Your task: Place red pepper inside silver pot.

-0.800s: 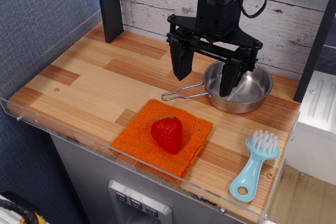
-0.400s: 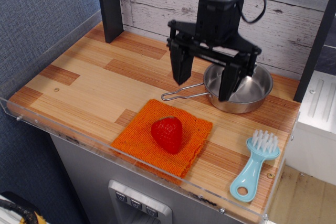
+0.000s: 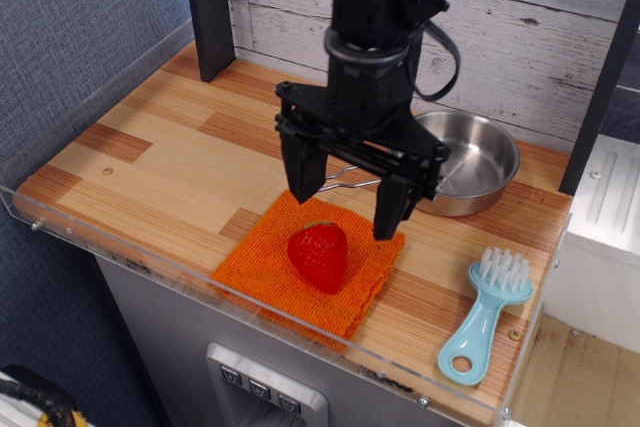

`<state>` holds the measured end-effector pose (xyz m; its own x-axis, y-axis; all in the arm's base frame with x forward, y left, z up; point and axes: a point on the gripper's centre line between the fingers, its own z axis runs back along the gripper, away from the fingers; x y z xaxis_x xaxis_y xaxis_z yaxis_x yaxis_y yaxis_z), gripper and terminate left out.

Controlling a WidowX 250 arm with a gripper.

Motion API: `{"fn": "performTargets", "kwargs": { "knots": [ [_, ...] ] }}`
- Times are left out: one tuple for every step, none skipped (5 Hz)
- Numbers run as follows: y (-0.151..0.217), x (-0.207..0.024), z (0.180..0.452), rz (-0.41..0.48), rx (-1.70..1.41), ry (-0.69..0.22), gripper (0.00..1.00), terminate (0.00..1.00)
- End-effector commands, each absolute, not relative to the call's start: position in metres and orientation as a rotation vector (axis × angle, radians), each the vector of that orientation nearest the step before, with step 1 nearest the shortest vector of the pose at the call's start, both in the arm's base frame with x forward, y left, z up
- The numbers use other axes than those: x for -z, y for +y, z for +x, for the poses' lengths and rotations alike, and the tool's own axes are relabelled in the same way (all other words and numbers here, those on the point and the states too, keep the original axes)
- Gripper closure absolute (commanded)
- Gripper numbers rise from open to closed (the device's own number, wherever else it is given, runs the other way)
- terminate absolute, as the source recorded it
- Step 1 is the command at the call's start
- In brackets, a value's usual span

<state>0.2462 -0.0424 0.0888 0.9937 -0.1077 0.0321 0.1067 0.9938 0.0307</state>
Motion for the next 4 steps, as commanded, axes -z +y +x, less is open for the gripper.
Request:
{"fn": "performTargets", "kwargs": {
  "knots": [
    [-0.026,-0.085,0.240,0.049,0.124,-0.198,0.00,0.00],
    [-0.021,-0.075,0.246,0.038,0.108,-0.210,0.00,0.00],
    [-0.015,-0.062,0.252,0.039,0.091,-0.203,0.00,0.00],
    [-0.014,-0.051,0.256,0.032,0.085,-0.186,0.00,0.00]
  ]
}}
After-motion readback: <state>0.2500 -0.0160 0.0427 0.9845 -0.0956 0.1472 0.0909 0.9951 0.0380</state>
